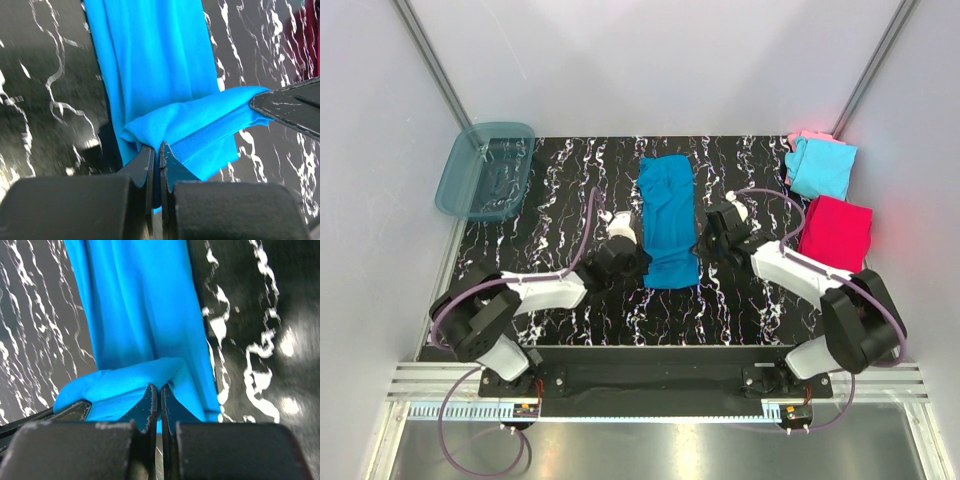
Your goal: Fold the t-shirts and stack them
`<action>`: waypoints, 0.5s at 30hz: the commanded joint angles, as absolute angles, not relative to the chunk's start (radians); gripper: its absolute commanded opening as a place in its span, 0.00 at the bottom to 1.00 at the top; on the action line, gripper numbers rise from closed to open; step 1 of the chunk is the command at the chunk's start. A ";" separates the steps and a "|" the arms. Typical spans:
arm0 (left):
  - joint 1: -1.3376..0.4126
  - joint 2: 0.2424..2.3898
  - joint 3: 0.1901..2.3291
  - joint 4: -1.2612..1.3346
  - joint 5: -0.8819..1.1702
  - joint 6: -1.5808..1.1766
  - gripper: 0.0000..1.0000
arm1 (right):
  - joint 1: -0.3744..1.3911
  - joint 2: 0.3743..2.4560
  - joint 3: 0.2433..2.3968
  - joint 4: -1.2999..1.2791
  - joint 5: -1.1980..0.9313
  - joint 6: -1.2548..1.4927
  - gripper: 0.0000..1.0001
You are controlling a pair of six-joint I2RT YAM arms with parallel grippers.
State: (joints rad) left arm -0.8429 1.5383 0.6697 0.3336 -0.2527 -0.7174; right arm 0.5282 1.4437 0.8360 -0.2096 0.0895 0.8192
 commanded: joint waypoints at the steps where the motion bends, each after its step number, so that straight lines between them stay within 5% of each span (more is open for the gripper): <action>1: -0.795 1.575 0.724 0.356 -0.229 -0.660 0.00 | 0.482 1.483 0.916 -0.141 0.101 0.785 0.00; 11: -0.718 1.700 0.851 0.348 -0.150 -0.635 0.00 | 0.427 1.568 0.965 -0.110 0.061 0.791 0.00; 15: -0.707 1.741 0.903 0.336 -0.130 -0.635 0.08 | 0.411 1.589 0.956 -0.094 0.045 0.801 0.00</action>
